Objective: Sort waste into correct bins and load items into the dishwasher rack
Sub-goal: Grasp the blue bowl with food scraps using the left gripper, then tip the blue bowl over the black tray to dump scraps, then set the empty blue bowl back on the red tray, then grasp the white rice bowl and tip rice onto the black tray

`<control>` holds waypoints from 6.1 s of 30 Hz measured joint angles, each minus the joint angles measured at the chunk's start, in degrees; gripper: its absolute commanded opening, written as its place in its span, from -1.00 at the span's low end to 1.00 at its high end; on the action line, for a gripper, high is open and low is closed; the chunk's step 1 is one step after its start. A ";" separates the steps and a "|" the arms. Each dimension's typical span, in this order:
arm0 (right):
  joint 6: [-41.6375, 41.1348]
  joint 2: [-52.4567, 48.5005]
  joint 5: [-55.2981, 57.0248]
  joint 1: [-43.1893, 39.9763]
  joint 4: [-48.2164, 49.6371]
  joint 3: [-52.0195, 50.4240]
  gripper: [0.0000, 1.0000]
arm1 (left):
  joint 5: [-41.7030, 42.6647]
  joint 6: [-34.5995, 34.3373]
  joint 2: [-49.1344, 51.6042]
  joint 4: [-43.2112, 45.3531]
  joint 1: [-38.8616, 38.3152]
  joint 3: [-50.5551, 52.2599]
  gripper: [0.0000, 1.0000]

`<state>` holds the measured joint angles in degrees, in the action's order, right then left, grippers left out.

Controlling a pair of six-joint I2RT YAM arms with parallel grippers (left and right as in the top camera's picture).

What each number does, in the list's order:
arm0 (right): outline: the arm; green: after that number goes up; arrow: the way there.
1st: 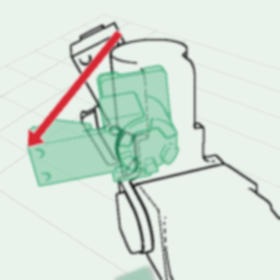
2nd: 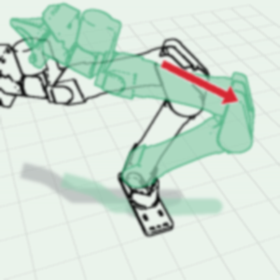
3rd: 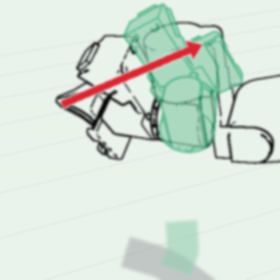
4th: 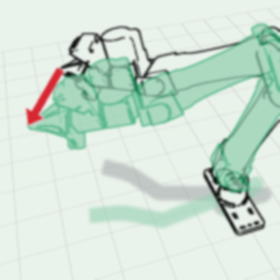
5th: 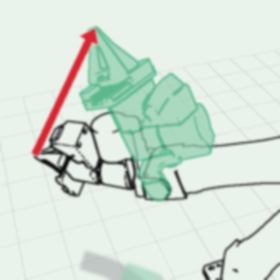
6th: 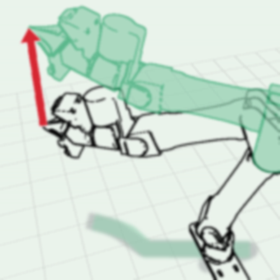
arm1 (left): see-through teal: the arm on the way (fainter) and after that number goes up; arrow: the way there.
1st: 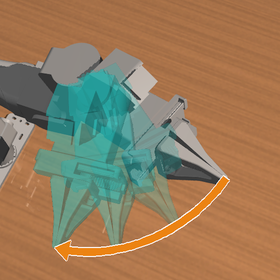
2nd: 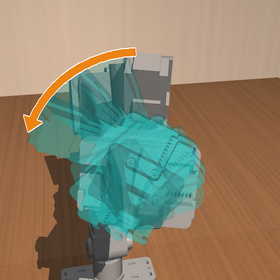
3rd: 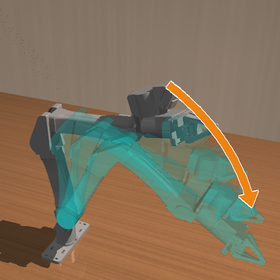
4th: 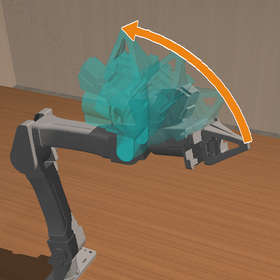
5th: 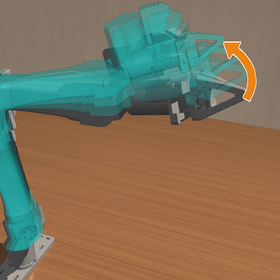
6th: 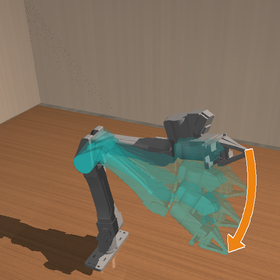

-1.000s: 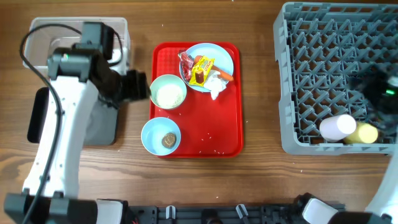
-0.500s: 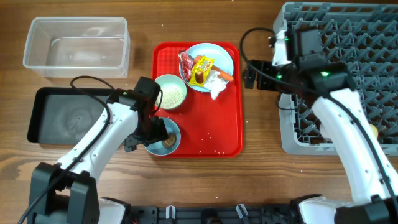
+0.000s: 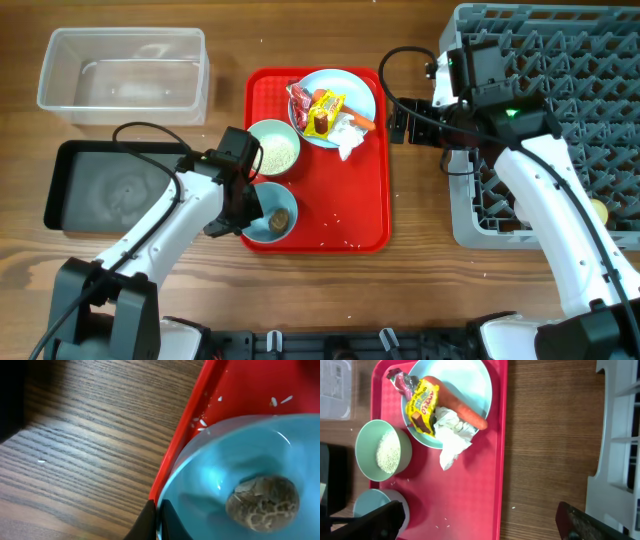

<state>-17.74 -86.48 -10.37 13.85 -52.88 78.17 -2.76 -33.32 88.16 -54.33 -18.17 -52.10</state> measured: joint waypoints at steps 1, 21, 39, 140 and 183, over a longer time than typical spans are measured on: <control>0.00 0.00 0.15 0.00 -0.02 0.00 0.99 | 0.02 0.00 0.02 0.11 0.00 0.00 -0.92; 0.02 0.00 4.04 0.00 -0.83 0.00 0.99 | 2.21 9.40 -1.18 3.43 -7.58 -16.04 0.16; 0.28 0.00 6.84 0.00 -1.92 0.00 0.99 | 4.35 17.62 17.42 6.88 -16.28 -16.00 -0.92; 0.31 0.00 8.11 0.00 -1.90 0.00 0.99 | 3.52 23.91 26.23 15.98 -4.59 -28.28 -0.56; 0.52 0.00 10.86 0.00 -1.90 0.00 1.00 | 64.46 37.55 10.03 2.10 54.60 -14.03 -0.92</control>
<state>-17.21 -86.48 0.49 13.85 -54.78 78.17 61.69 4.23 98.19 -52.23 36.42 -66.13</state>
